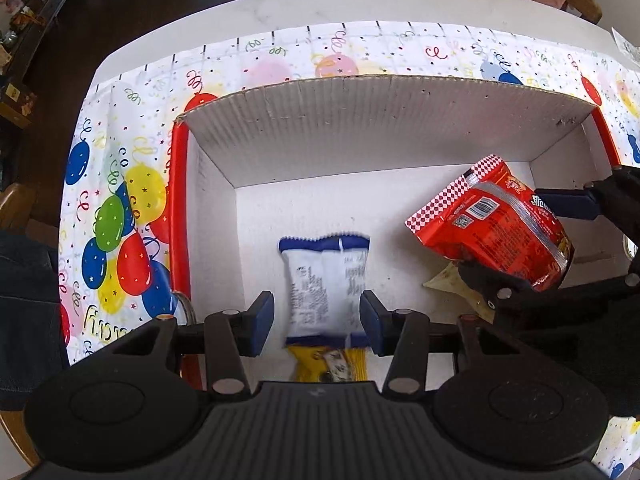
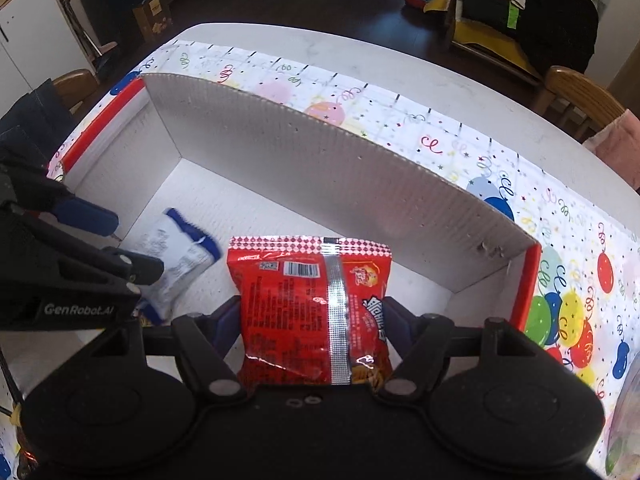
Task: Organize snacks
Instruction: 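Open both tools to drop the packets into the box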
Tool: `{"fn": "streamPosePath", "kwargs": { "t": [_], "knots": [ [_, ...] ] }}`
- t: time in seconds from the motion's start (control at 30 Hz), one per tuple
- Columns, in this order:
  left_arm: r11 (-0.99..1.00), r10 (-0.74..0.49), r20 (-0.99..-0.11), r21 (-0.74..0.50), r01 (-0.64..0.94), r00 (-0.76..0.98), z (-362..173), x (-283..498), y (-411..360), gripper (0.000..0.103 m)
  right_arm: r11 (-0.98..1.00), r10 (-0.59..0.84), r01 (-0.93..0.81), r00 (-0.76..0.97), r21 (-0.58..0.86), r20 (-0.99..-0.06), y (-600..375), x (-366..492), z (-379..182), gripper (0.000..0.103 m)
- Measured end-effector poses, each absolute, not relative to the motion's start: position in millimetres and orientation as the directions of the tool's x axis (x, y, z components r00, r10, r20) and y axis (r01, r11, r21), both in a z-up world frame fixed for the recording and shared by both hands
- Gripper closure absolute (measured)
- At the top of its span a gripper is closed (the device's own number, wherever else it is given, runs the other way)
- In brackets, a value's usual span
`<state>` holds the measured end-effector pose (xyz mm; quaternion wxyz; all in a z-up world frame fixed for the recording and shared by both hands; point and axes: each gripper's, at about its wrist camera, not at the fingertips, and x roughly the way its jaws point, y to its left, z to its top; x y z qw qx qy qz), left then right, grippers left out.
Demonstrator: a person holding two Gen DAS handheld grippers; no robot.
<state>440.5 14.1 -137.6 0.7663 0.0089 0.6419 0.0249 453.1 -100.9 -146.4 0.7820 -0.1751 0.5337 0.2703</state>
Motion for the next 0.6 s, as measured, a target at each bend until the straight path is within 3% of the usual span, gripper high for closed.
{"fn": "streamPosePath", "kwargs": {
  "t": [0.6],
  "knots": [
    [0.999, -0.008, -0.940, -0.019, -0.031, 0.340, -87.3, 393.0, 20.0, 0.053, 0.808, 0.346, -0.584, 0.362, 0.079, -0.865, -121.9, 407.2, -84.5, 0.022]
  ]
}}
